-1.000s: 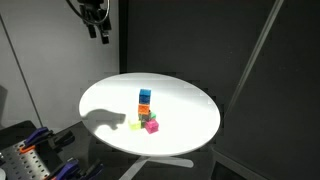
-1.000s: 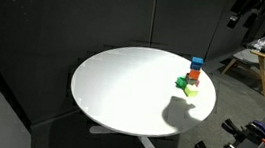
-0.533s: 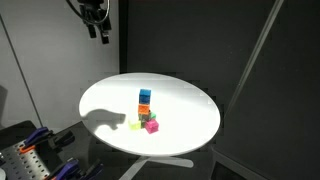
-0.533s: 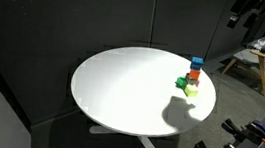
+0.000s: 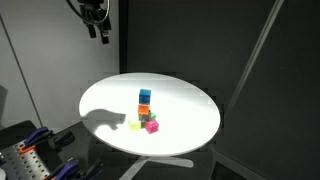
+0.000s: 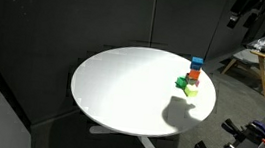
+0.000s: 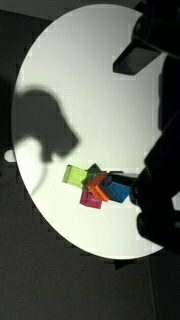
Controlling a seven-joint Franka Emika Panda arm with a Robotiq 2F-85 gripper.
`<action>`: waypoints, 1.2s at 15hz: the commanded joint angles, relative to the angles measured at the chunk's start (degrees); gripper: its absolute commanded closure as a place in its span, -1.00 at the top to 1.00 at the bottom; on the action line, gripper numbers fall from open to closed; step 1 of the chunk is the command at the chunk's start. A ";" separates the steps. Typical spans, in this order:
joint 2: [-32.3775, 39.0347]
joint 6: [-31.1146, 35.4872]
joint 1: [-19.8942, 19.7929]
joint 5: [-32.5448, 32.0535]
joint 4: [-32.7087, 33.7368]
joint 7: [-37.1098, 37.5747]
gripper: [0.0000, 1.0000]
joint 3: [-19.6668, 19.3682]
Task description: Put the blue building block on the table
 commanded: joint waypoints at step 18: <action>13.98 1.16 -4.46 -2.30 13.73 18.50 1.00 2.90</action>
